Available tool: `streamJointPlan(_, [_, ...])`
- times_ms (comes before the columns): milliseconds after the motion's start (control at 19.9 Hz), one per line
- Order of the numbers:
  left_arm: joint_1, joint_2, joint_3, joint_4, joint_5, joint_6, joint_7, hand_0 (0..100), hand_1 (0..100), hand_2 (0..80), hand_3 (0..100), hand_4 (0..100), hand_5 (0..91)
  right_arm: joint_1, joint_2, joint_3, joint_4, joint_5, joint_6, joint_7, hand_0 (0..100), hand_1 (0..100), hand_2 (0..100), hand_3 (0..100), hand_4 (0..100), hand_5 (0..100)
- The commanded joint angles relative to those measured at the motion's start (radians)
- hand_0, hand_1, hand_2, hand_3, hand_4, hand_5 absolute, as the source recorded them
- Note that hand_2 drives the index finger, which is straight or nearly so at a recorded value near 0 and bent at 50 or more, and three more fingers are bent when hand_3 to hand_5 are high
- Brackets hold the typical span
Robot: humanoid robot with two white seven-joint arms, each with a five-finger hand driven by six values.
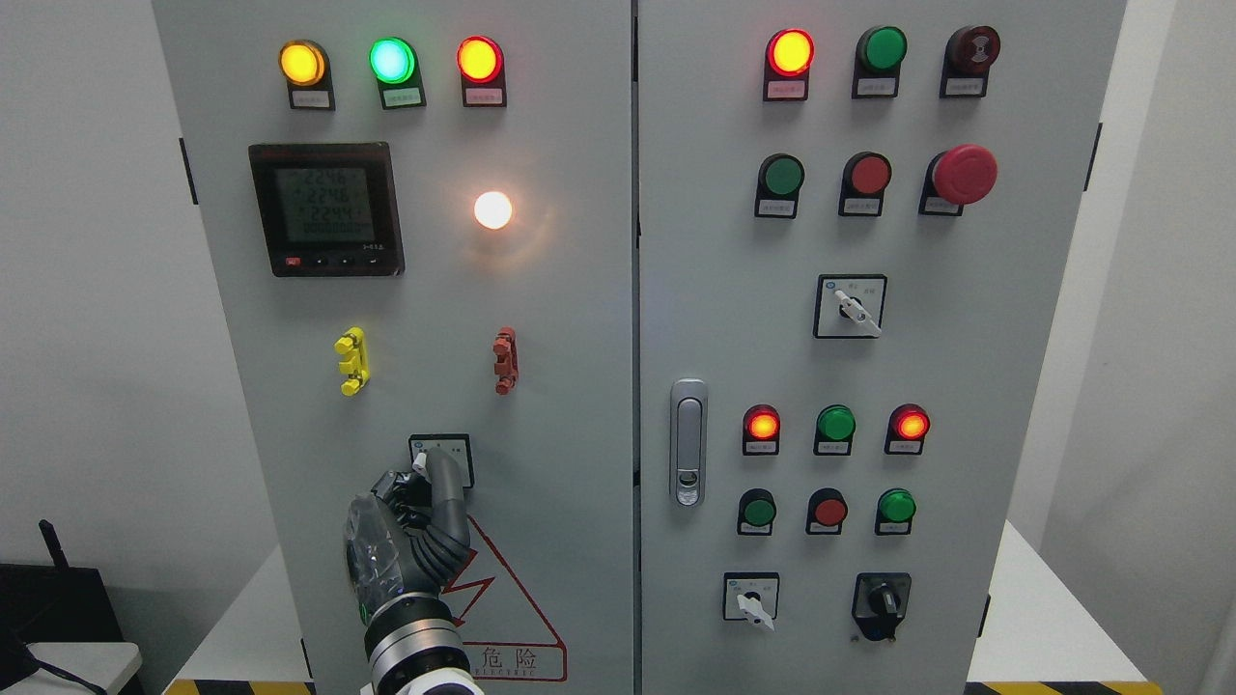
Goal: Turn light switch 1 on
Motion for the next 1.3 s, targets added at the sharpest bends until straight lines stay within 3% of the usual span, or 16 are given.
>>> streamJointPlan(0, [0.001,0.0,-0.002,-0.002,0.0,0.0,0.003,62,25,61.3,78,89,82.0,0.002,0.0,0.0,0.0,-0.018,0.001,-0.001,12,39,0,0,0,0])
streamJointPlan(150, [0.001,-0.001,-0.002,-0.002,0.0,-0.001,0.001,58,21,61.3,78,89,82.0,0.0,0.0,0.0,0.0,-0.017,0.001,-0.001,12,39,0,0,0,0])
streamJointPlan(401, [0.002,-0.001,0.0,-0.003,0.0,-0.001,0.001,33,25,61.1,77,89,81.9,0.0,0.0,0.0,0.0,-0.017,0.001,-0.001,12,39,0,0,0,0])
streamJointPlan(551, [0.002,-0.001,0.0,-0.005,0.0,-0.001,0.001,24,28,61.1,77,89,81.9,0.0,0.0,0.0,0.0,-0.017,0.001,-0.001,12,39,0,0,0,0])
streamJointPlan(1253, [0.028,-0.006,0.0,-0.011,-0.001,-0.012,0.001,14,32,61.9,78,89,81.9,0.0,0.0,0.0,0.0,-0.017,0.001,-0.001,12,39,0,0,0,0])
